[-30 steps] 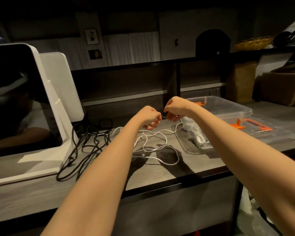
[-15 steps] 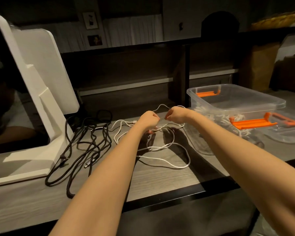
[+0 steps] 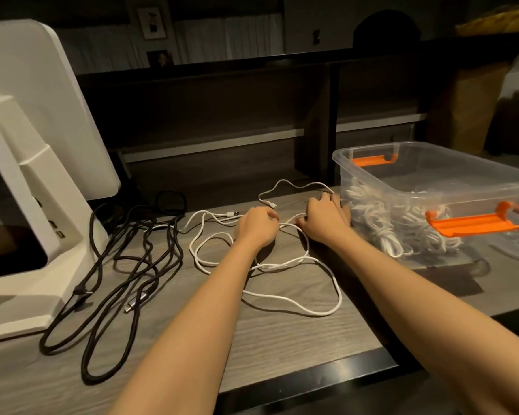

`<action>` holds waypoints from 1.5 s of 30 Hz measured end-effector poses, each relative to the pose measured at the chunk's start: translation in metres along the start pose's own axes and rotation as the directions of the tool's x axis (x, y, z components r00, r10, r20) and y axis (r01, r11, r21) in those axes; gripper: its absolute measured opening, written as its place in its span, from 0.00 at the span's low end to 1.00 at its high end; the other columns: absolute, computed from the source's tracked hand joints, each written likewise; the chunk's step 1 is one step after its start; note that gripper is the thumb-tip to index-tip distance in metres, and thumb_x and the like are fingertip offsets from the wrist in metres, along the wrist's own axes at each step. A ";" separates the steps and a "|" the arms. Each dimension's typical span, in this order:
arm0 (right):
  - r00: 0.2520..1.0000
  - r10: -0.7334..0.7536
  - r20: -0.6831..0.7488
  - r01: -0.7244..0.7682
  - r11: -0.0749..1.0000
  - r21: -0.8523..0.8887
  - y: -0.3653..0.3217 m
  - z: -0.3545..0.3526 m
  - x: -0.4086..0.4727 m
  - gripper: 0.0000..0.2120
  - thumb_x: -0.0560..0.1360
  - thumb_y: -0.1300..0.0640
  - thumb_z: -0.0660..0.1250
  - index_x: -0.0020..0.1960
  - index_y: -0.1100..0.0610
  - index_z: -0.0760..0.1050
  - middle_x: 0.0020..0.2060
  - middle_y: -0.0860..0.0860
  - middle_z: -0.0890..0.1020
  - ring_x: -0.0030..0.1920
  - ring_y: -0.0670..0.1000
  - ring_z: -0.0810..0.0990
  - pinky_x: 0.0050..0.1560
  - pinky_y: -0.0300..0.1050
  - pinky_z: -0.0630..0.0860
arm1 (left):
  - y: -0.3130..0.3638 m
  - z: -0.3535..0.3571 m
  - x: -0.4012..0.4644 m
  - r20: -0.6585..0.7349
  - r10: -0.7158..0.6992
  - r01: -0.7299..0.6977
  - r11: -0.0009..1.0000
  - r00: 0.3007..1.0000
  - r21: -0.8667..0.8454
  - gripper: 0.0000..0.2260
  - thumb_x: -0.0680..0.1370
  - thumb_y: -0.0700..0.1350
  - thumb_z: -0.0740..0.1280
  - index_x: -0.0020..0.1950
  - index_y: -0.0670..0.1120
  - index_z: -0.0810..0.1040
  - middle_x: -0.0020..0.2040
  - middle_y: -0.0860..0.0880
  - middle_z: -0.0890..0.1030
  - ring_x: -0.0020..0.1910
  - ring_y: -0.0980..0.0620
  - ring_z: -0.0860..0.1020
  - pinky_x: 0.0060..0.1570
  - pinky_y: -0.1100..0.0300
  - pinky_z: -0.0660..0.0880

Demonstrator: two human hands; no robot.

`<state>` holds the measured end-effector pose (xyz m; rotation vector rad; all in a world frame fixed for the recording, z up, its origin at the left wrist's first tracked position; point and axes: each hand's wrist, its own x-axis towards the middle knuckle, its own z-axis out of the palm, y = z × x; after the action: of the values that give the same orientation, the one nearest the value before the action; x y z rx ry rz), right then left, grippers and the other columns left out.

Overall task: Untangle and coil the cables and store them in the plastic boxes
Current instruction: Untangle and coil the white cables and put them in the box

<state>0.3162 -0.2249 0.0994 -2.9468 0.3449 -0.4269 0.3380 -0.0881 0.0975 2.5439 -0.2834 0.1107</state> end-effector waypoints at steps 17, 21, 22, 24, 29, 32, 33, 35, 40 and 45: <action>0.996 -0.048 -0.076 0.066 0.966 0.252 0.002 -0.008 -0.016 0.13 0.77 0.58 0.64 0.61 0.57 0.74 0.62 0.57 0.72 0.62 0.58 0.72 0.58 0.53 0.75 | -0.006 -0.004 -0.006 -0.073 0.006 0.014 0.964 0.997 0.265 0.21 0.82 0.52 0.58 0.73 0.47 0.67 0.71 0.45 0.71 0.71 0.46 0.67 0.72 0.45 0.54; 0.999 -0.046 0.002 0.045 0.993 0.106 -0.002 -0.005 -0.014 0.23 0.77 0.58 0.65 0.70 0.61 0.64 0.74 0.64 0.51 0.75 0.64 0.49 0.70 0.58 0.62 | -0.007 -0.002 -0.003 0.079 0.014 -0.033 0.971 0.997 0.238 0.23 0.83 0.51 0.55 0.78 0.48 0.59 0.76 0.45 0.65 0.74 0.45 0.63 0.74 0.43 0.53; 0.998 -0.026 0.053 0.020 0.994 0.111 -0.001 -0.005 -0.012 0.26 0.78 0.57 0.64 0.72 0.61 0.60 0.75 0.65 0.47 0.75 0.65 0.46 0.72 0.58 0.58 | -0.007 -0.003 -0.003 0.074 0.012 -0.028 0.974 0.997 0.224 0.23 0.83 0.51 0.55 0.78 0.47 0.59 0.76 0.45 0.65 0.74 0.45 0.64 0.73 0.43 0.54; 0.982 -0.030 0.188 0.004 0.991 0.137 0.000 -0.006 -0.009 0.27 0.78 0.55 0.63 0.72 0.63 0.59 0.74 0.66 0.55 0.74 0.65 0.54 0.71 0.56 0.59 | -0.007 -0.005 -0.002 0.032 -0.014 0.007 0.980 0.999 0.199 0.25 0.82 0.52 0.58 0.77 0.46 0.60 0.74 0.44 0.66 0.73 0.44 0.64 0.71 0.45 0.56; 0.943 -0.184 0.277 0.128 0.970 0.207 0.004 -0.016 -0.011 0.17 0.78 0.59 0.62 0.67 0.61 0.71 0.61 0.58 0.77 0.61 0.58 0.76 0.61 0.50 0.73 | -0.005 -0.006 0.004 0.082 -0.063 0.032 0.943 0.995 0.331 0.26 0.83 0.53 0.53 0.80 0.53 0.50 0.79 0.45 0.57 0.76 0.41 0.53 0.72 0.39 0.49; 0.952 -0.210 0.224 0.172 0.969 0.179 0.005 -0.015 -0.011 0.17 0.77 0.60 0.63 0.66 0.57 0.73 0.60 0.57 0.78 0.60 0.57 0.77 0.61 0.52 0.74 | -0.004 -0.003 0.008 0.133 -0.052 -0.010 0.904 0.990 0.427 0.24 0.84 0.53 0.47 0.80 0.54 0.51 0.79 0.47 0.55 0.77 0.42 0.51 0.72 0.37 0.44; 0.959 -0.204 0.196 0.175 0.972 0.155 0.005 -0.014 -0.010 0.17 0.77 0.60 0.63 0.66 0.56 0.73 0.60 0.56 0.79 0.60 0.57 0.77 0.61 0.54 0.74 | -0.004 -0.001 0.009 0.127 -0.042 -0.017 0.905 0.991 0.426 0.23 0.84 0.53 0.47 0.80 0.53 0.54 0.79 0.47 0.57 0.77 0.42 0.52 0.72 0.36 0.44; 0.966 -0.199 0.167 0.185 0.978 0.094 0.003 -0.011 -0.008 0.16 0.77 0.60 0.63 0.64 0.54 0.75 0.59 0.56 0.79 0.59 0.58 0.77 0.60 0.59 0.74 | -0.004 0.002 0.010 0.054 -0.006 -0.016 0.920 0.999 0.392 0.21 0.84 0.52 0.50 0.76 0.51 0.63 0.74 0.47 0.67 0.74 0.44 0.60 0.72 0.36 0.44; 0.962 -0.189 0.198 0.190 0.982 0.013 -0.007 -0.014 -0.014 0.14 0.79 0.60 0.60 0.64 0.55 0.75 0.59 0.56 0.78 0.61 0.59 0.75 0.67 0.72 0.59 | -0.006 -0.001 0.008 -0.234 0.071 -0.003 0.959 0.970 0.282 0.08 0.81 0.47 0.65 0.54 0.48 0.81 0.50 0.48 0.82 0.56 0.48 0.77 0.64 0.51 0.62; 0.964 -0.248 -0.096 0.264 0.942 0.209 -0.007 -0.017 -0.021 0.28 0.77 0.61 0.65 0.75 0.54 0.61 0.72 0.54 0.67 0.70 0.54 0.68 0.72 0.56 0.60 | -0.001 -0.010 0.001 -0.317 -0.077 -0.017 0.959 0.945 -0.282 0.11 0.77 0.37 0.70 0.56 0.45 0.73 0.45 0.48 0.79 0.44 0.53 0.78 0.41 0.62 0.73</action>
<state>0.2933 -0.2145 0.1111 -2.7697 -0.0792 -0.5596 0.3389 -0.0815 0.1055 2.2010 -0.1188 0.4431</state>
